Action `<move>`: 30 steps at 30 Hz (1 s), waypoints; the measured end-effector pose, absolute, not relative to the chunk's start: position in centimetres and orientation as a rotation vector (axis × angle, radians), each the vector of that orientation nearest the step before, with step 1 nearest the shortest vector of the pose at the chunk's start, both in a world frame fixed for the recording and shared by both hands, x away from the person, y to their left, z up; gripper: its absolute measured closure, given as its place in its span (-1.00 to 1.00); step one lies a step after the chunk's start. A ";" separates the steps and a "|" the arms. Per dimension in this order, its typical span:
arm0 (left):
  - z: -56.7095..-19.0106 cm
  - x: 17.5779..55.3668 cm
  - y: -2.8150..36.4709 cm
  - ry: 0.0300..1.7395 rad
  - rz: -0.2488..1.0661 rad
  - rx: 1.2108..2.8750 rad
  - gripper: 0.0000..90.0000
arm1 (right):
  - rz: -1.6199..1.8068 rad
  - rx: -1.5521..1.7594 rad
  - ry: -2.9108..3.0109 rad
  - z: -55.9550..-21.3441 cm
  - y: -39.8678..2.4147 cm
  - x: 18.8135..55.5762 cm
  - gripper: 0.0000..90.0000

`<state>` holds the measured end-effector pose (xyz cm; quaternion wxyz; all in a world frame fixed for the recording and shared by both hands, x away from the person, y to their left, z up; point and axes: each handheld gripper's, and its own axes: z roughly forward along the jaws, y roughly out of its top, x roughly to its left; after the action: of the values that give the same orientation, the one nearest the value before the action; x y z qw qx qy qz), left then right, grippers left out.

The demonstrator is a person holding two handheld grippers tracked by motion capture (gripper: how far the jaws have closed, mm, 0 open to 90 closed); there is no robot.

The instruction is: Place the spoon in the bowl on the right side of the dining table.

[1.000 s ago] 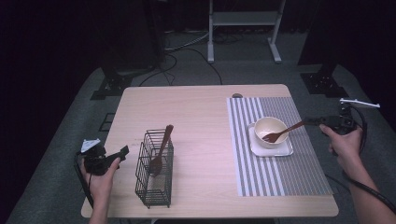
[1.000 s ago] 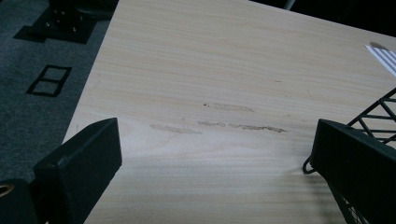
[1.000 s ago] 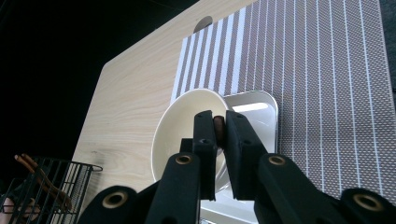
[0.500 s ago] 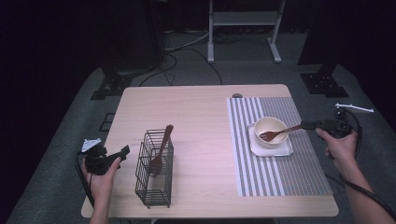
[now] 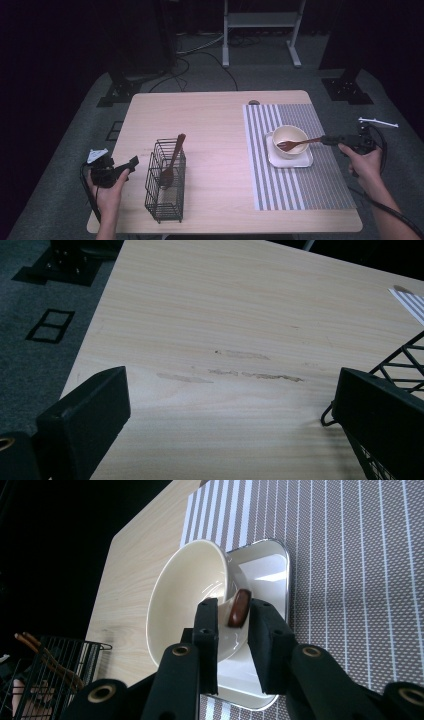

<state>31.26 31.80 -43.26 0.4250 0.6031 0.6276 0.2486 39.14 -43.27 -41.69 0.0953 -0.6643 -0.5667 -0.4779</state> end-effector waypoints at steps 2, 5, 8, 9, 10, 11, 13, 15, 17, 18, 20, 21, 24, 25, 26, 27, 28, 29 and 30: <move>-43.2 31.2 31.8 1.569 0.623 1.506 -0.97 | -1.421 -1.962 -1.680 -41.8 -43.2 39.0 0.62; -43.3 31.2 31.9 1.570 0.622 1.507 -0.97 | -1.419 -1.952 -1.681 -42.0 -43.1 38.7 0.62; -43.3 31.2 31.9 1.569 0.622 1.507 -0.97 | -1.415 -1.936 -1.684 -42.2 -42.9 38.6 0.58; -43.2 31.2 31.9 1.569 0.622 1.506 -0.97 | -1.413 -1.932 -1.686 -42.2 -42.9 38.5 0.57; -43.2 31.2 31.8 1.568 0.623 1.506 -0.97 | -1.415 -1.927 -1.688 -42.3 -42.9 38.5 0.57; -43.2 31.2 31.8 1.569 0.623 1.506 -0.97 | -1.413 -1.925 -1.686 -42.3 -42.8 38.4 0.57; -43.2 31.2 31.8 1.568 0.624 1.507 -0.97 | -1.411 -1.918 -1.689 -42.4 -42.7 38.3 0.57; -43.2 31.2 31.8 1.567 0.623 1.509 -0.97 | -1.412 -1.908 -1.693 -42.5 -42.7 38.1 0.57; -43.2 31.2 31.8 1.566 0.623 1.512 -0.97 | -1.409 -1.902 -1.692 -42.6 -42.6 37.9 0.56; -43.2 31.2 31.8 1.566 0.623 1.513 -0.97 | -1.409 -1.896 -1.695 -42.7 -42.6 37.8 0.54; -43.2 31.2 31.8 1.567 0.622 1.509 -0.97 | -1.415 -1.889 -1.693 -42.8 -42.5 37.6 0.54; -43.2 31.2 31.7 1.566 0.621 1.511 -0.97 | -1.413 -1.886 -1.693 -42.8 -42.5 37.5 0.54; -43.3 31.2 31.7 1.570 0.617 1.510 -0.97 | -1.417 -1.877 -1.698 -42.8 -42.4 37.1 0.54; -43.3 31.2 31.7 1.570 0.617 1.510 -0.97 | -1.419 -1.874 -1.699 -42.9 -42.4 37.0 0.54; -43.3 31.2 31.7 1.566 0.621 1.510 -0.97 | -1.423 -1.869 -1.699 -42.9 -42.3 36.9 0.54; -43.2 31.2 31.7 1.563 0.624 1.512 -0.97 | -1.422 -1.865 -1.703 -42.9 -42.2 36.8 0.54; -43.2 31.2 31.7 1.563 0.623 1.514 -0.97 | -1.421 -1.859 -1.707 -43.0 -42.1 36.7 0.54; -43.2 31.2 31.7 1.564 0.623 1.515 -0.97 | -1.422 -1.855 -1.708 -43.0 -42.0 36.6 0.54; -43.2 31.2 31.7 1.566 0.621 1.513 -0.97 | -1.422 -1.851 -1.712 -43.0 -41.9 36.6 0.54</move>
<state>31.16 31.70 -43.22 0.4245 0.6051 0.6260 0.2485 36.55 -41.93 -42.98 0.1232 -0.6345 -0.5869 -0.4877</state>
